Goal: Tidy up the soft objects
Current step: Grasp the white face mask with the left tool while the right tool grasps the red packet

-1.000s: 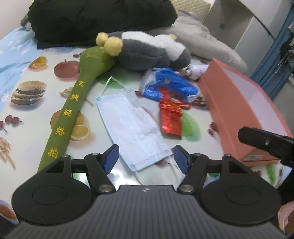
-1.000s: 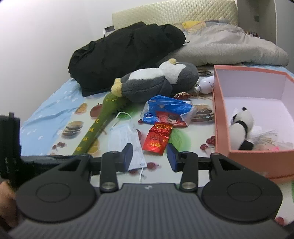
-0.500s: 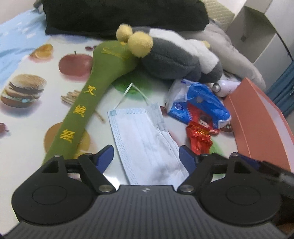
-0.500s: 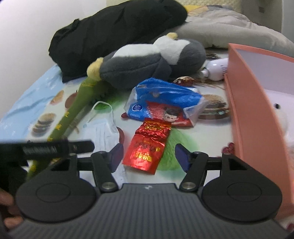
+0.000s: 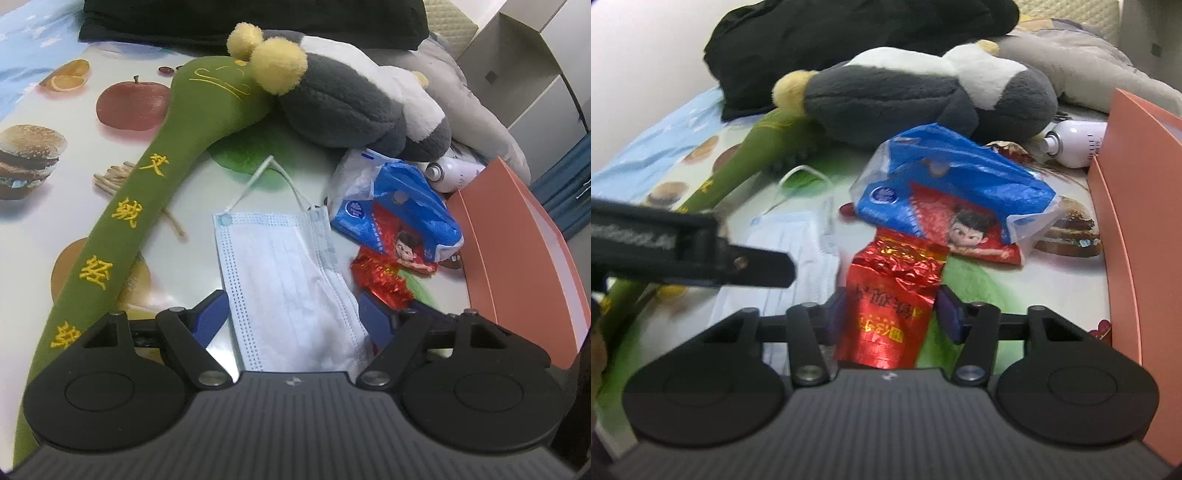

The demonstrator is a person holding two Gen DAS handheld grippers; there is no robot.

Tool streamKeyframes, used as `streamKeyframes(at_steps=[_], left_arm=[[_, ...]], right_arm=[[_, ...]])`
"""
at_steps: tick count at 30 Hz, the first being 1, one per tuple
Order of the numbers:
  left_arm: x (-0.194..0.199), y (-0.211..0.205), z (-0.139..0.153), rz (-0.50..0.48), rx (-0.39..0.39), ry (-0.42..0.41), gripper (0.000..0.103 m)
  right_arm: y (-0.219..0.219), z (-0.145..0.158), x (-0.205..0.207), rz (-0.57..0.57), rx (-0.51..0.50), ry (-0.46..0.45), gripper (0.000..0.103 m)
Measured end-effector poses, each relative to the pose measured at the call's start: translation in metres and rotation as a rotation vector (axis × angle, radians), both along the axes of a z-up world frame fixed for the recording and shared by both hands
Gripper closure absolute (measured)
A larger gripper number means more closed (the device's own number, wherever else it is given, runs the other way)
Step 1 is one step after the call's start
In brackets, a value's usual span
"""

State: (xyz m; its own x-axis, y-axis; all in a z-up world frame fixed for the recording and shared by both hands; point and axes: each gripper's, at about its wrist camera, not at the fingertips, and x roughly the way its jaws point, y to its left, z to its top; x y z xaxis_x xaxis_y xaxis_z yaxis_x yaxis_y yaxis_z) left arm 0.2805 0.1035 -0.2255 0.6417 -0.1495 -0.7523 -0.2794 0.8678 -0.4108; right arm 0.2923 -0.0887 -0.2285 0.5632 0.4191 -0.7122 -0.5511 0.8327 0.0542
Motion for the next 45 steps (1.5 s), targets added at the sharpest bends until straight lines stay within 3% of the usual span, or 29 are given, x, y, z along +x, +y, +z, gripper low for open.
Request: streamKeyframes(at_steps=[13, 16, 17, 20, 29, 36, 45], left_arm=[[-0.013, -0.008, -0.007, -0.049, -0.09, -0.016, 0.05], [-0.016, -0.008, -0.007, -0.059, -0.086, -0.019, 0.054], [-0.016, -0.009, -0.007, -0.058, -0.081, -0.017, 0.059], [-0.018, -0.01, -0.007, -0.059, -0.058, -0.017, 0.062], [-0.015, -0.014, -0.006, -0.067, -0.044, -0.007, 0.061], [-0.012, -0.016, -0.012, -0.097, -0.172, -0.004, 0.06], [-0.011, -0.017, -0.014, -0.161, -0.22, 0.006, 0.06]], right_arm=[[-0.008, 0.005, -0.03, 0.006, 0.094, 0.076, 0.064], [-0.014, 0.005, -0.031, -0.038, 0.087, 0.081, 0.077], [-0.016, 0.005, -0.031, -0.063, 0.075, 0.077, 0.091], [-0.027, 0.004, -0.029, -0.103, 0.086, 0.081, 0.096], [-0.05, 0.003, -0.027, -0.1, 0.162, 0.12, 0.094], [-0.035, 0.0, -0.04, 0.021, 0.193, 0.133, 0.094], [-0.018, -0.001, -0.044, 0.083, 0.196, 0.133, 0.094]])
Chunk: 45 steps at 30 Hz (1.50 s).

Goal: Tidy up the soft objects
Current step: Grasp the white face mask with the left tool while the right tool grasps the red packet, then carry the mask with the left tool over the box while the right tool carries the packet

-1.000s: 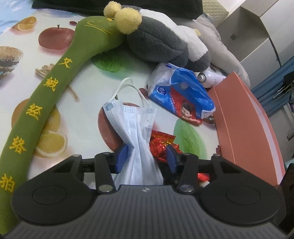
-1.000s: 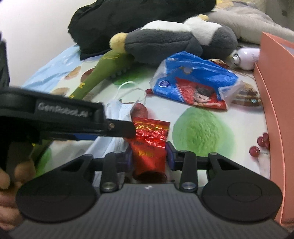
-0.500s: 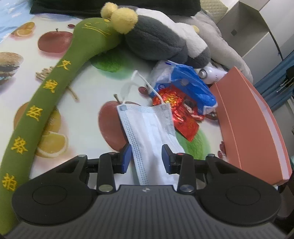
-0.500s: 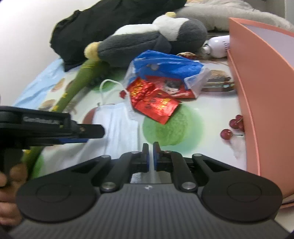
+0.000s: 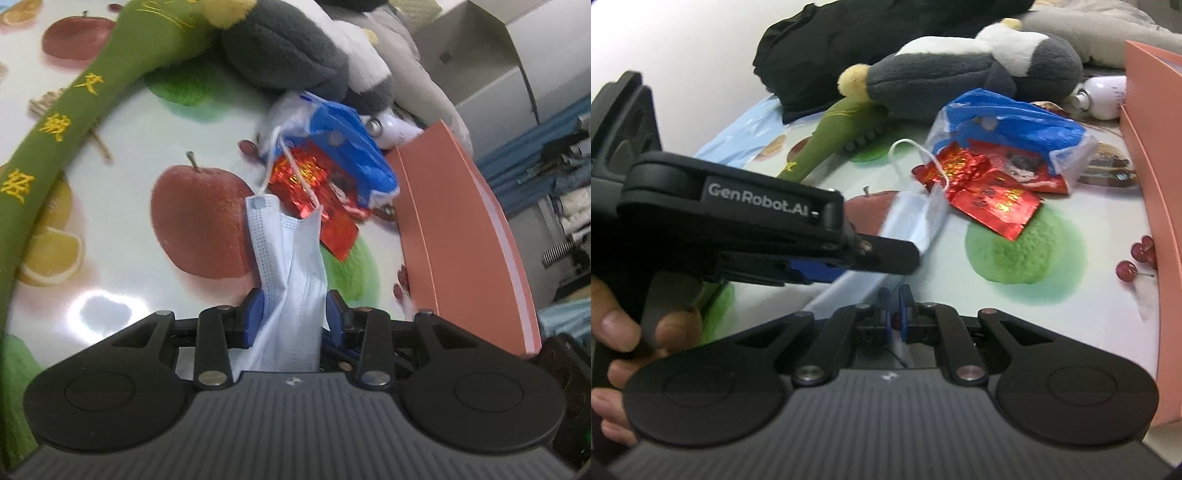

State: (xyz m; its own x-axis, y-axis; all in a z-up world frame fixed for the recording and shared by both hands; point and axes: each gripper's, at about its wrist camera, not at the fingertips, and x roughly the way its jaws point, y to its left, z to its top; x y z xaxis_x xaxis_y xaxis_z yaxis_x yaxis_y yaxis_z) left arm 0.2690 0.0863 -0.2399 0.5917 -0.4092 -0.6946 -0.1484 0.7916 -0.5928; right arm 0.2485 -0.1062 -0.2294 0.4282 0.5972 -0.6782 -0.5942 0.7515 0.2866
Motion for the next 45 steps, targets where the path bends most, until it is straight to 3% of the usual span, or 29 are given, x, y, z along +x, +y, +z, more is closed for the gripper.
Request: streamKeyframes(at_steps=[4, 6, 8, 10, 16, 17, 18, 20, 26, 36, 41, 45], left_arm=[[-0.001, -0.009, 0.004, -0.045, 0.072, -0.019, 0.061], [-0.002, -0.01, 0.004, -0.042, 0.088, -0.021, 0.066], [-0.003, -0.007, 0.003, -0.016, 0.103, -0.014, 0.086], [-0.005, 0.0, 0.002, 0.018, 0.123, -0.008, 0.094], [-0.01, 0.012, 0.006, 0.079, 0.199, -0.034, 0.096], [-0.011, 0.014, 0.007, 0.086, 0.201, -0.041, 0.096], [-0.011, 0.015, 0.008, 0.092, 0.207, -0.046, 0.096], [-0.012, 0.015, 0.009, 0.1, 0.227, -0.053, 0.096], [-0.013, 0.018, 0.008, 0.1, 0.243, -0.06, 0.096], [-0.015, 0.022, 0.004, 0.093, 0.215, -0.06, 0.096], [-0.015, 0.021, 0.005, 0.086, 0.229, -0.064, 0.096], [-0.016, 0.02, 0.006, 0.089, 0.233, -0.064, 0.096]], right_arm=[[0.002, 0.0, 0.001, -0.003, 0.01, 0.006, 0.094], [0.0, 0.0, 0.001, -0.004, 0.012, 0.01, 0.094], [-0.002, 0.001, 0.0, -0.003, 0.008, 0.011, 0.096], [-0.004, 0.004, 0.0, -0.014, -0.007, -0.001, 0.094], [-0.008, 0.014, 0.014, -0.074, -0.052, -0.076, 0.09], [-0.007, 0.015, 0.019, -0.087, -0.064, -0.096, 0.08], [-0.006, 0.017, 0.024, -0.094, -0.07, -0.115, 0.062], [-0.005, 0.019, 0.033, -0.097, -0.068, -0.15, 0.048], [0.019, 0.019, 0.058, -0.046, -0.175, -0.278, 0.035], [0.045, 0.002, 0.092, 0.046, -0.243, -0.242, 0.035], [0.044, -0.002, 0.097, 0.084, -0.212, -0.2, 0.035], [0.042, 0.004, 0.094, 0.068, -0.217, -0.175, 0.044]])
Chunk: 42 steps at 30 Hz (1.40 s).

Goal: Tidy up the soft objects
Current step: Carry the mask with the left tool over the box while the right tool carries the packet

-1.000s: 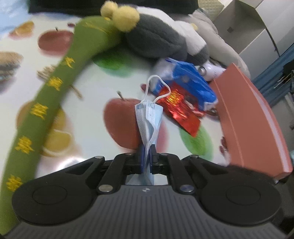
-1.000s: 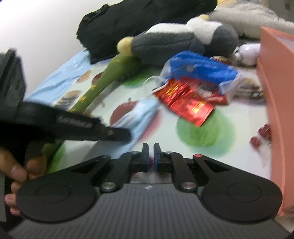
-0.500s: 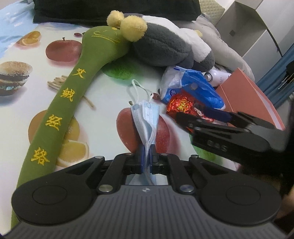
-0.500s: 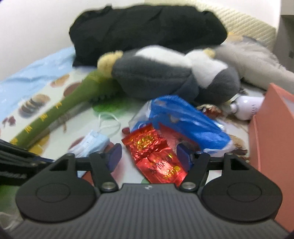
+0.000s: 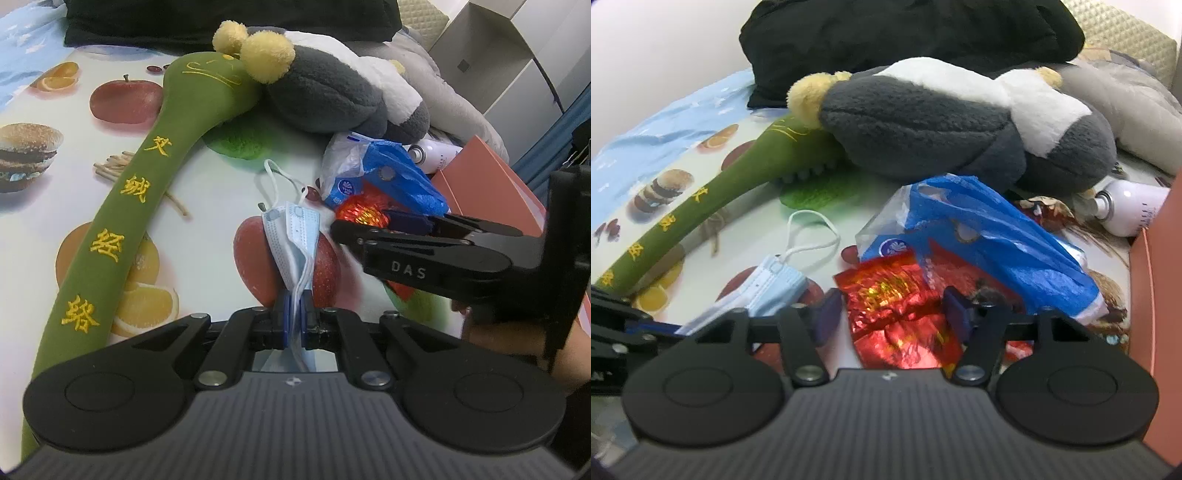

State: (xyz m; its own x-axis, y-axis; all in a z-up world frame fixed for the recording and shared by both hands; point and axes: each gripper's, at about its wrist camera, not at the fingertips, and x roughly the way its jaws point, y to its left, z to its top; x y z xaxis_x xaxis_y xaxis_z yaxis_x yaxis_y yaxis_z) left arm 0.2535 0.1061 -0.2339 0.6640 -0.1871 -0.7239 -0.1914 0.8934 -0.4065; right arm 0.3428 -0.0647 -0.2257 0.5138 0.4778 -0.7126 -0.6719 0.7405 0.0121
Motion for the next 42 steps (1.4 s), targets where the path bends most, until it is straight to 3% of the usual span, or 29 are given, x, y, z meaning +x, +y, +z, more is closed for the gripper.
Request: streamKeyframes(at_steps=[7, 18, 22, 29, 42], left_arm=[[-0.01, -0.007, 0.007, 0.001, 0.022, 0.0, 0.096], [-0.048, -0.035, 0.045, -0.009, 0.062, -0.024, 0.096], [-0.061, -0.044, 0.054, -0.003, 0.061, -0.012, 0.096], [-0.079, -0.062, 0.08, -0.001, 0.087, -0.025, 0.096], [-0.092, -0.108, 0.143, -0.101, 0.096, -0.146, 0.096]], right_arm=[[-0.02, 0.015, -0.02, -0.089, 0.072, 0.052, 0.045], [-0.069, 0.068, -0.092, -0.219, 0.152, 0.056, 0.045], [-0.092, 0.087, -0.114, -0.294, 0.244, 0.095, 0.045], [-0.117, 0.113, -0.149, -0.333, 0.248, 0.033, 0.045], [-0.159, 0.158, -0.177, -0.388, 0.261, -0.077, 0.045]])
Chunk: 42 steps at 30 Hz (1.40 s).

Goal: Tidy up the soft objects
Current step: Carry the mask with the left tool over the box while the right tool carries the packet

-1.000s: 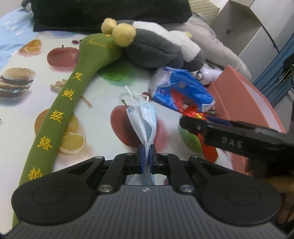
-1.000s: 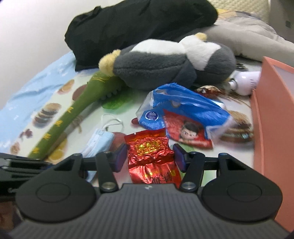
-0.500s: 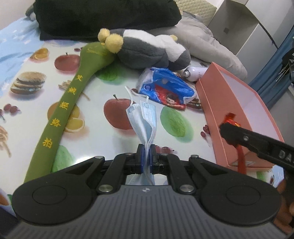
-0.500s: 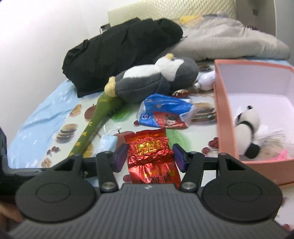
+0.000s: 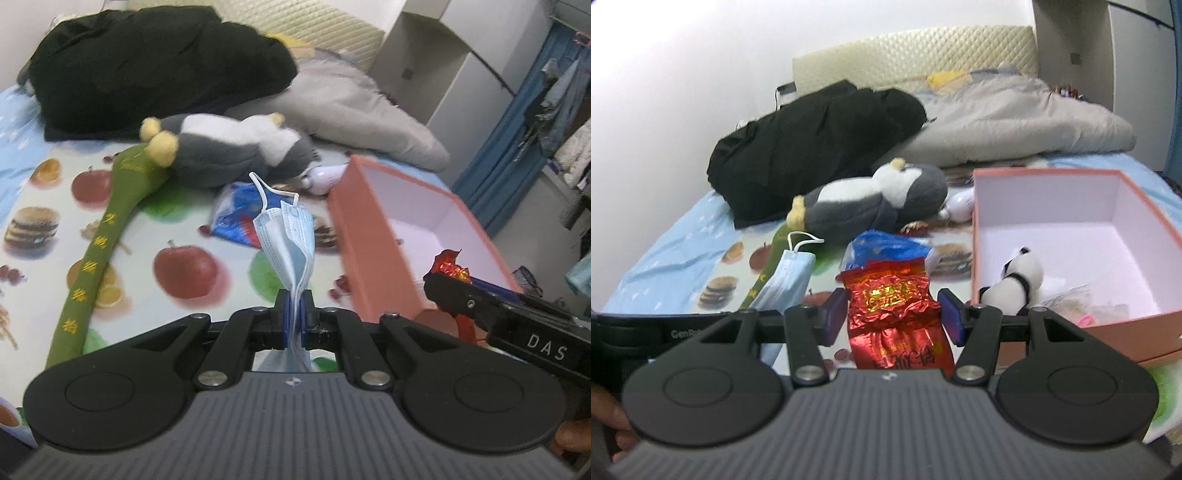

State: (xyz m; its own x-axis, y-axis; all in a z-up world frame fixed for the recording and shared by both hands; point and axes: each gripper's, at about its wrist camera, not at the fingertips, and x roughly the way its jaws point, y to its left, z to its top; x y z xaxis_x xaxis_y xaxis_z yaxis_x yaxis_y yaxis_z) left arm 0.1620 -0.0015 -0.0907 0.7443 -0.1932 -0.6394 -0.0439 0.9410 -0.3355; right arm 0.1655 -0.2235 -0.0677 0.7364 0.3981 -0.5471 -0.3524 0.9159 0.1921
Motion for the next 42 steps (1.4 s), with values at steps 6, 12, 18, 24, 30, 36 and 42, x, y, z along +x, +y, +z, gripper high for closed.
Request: streamKeyframes(at_steps=[6, 12, 18, 24, 30, 36, 42], left_arm=[[-0.005, -0.029, 0.019, -0.07, -0.015, -0.044, 0.096], [-0.001, -0.066, 0.025, -0.158, -0.027, -0.054, 0.096], [0.014, -0.099, 0.027, -0.23, -0.04, -0.049, 0.096], [0.049, -0.124, 0.035, -0.282, -0.041, -0.061, 0.096], [0.107, -0.147, 0.049, -0.334, -0.052, -0.061, 0.096], [0.172, -0.175, 0.057, -0.386, -0.052, -0.008, 0.096], [0.238, -0.214, 0.038, -0.439, 0.0, 0.099, 0.096]], right_arm=[[-0.032, 0.013, -0.019, -0.063, 0.0, -0.026, 0.045], [-0.066, 0.016, -0.035, -0.133, -0.004, -0.021, 0.045], [-0.09, 0.016, -0.033, -0.191, 0.0, -0.021, 0.045], [-0.107, 0.019, -0.008, -0.215, 0.007, -0.022, 0.045], [-0.126, 0.024, 0.04, -0.237, 0.008, -0.005, 0.045], [-0.152, 0.023, 0.096, -0.253, 0.034, 0.079, 0.045], [-0.191, -0.004, 0.149, -0.301, 0.057, 0.216, 0.045]])
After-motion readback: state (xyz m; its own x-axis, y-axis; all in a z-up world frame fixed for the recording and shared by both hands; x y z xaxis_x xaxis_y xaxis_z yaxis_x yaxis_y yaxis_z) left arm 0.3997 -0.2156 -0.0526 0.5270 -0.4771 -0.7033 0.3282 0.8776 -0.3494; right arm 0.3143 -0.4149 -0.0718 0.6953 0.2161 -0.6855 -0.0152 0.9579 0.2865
